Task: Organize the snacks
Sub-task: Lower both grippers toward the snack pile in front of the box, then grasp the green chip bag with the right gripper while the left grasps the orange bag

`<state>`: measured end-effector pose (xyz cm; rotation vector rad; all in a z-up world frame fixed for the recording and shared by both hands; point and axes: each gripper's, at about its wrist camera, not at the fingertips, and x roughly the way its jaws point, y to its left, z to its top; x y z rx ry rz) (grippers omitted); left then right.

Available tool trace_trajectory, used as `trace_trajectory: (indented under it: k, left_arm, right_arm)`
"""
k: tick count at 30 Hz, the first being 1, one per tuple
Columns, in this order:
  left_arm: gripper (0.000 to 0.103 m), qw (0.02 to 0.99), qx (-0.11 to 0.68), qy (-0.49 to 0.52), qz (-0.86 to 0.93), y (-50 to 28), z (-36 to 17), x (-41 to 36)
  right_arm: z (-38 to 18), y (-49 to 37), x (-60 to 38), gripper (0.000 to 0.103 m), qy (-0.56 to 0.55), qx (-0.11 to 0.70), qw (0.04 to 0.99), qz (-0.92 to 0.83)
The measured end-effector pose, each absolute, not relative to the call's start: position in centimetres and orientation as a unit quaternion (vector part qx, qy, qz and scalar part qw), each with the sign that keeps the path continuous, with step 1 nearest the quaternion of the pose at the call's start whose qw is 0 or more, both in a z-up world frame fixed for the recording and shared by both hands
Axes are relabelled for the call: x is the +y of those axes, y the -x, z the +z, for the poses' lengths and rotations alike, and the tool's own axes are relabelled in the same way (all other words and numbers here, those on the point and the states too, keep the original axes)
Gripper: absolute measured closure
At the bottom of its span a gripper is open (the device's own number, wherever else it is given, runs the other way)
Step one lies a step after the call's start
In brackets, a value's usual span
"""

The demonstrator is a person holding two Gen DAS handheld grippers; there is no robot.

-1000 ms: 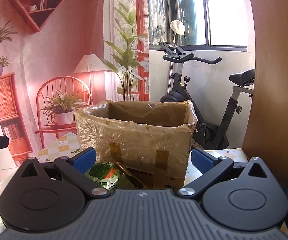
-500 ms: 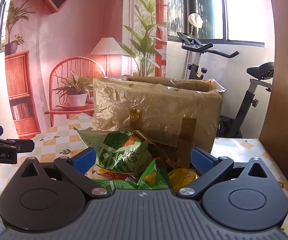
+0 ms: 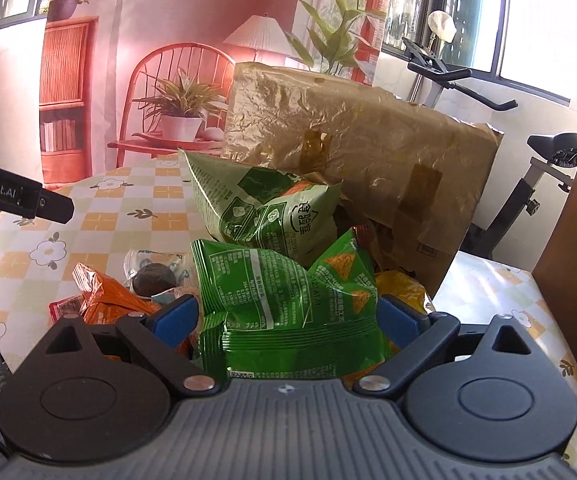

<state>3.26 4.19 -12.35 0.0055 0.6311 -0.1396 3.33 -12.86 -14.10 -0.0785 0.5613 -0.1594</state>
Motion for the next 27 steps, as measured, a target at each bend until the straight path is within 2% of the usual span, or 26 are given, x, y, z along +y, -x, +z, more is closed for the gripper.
trace_trajectory:
  k: [8,17,27]
  left_arm:
    - [0.014,0.939,0.332,0.0,-0.087,-2.9,-14.0,3.5]
    - [0.017,0.921,0.361,0.006,-0.145,-2.7,-15.5,1.9]
    - [0.017,0.884,0.416,0.085,-0.198,-4.4,-18.4,0.9]
  right_arm:
    - [-17.3,-4.7,-12.0,0.003,0.091,0.297,0.945,-0.104]
    - [-15.6,-3.0,-13.4,0.025,0.052,0.255,0.961,-0.091]
    - [-15.4,-1.9,-13.7,0.03,0.036,0.237,0.966,-0.096]
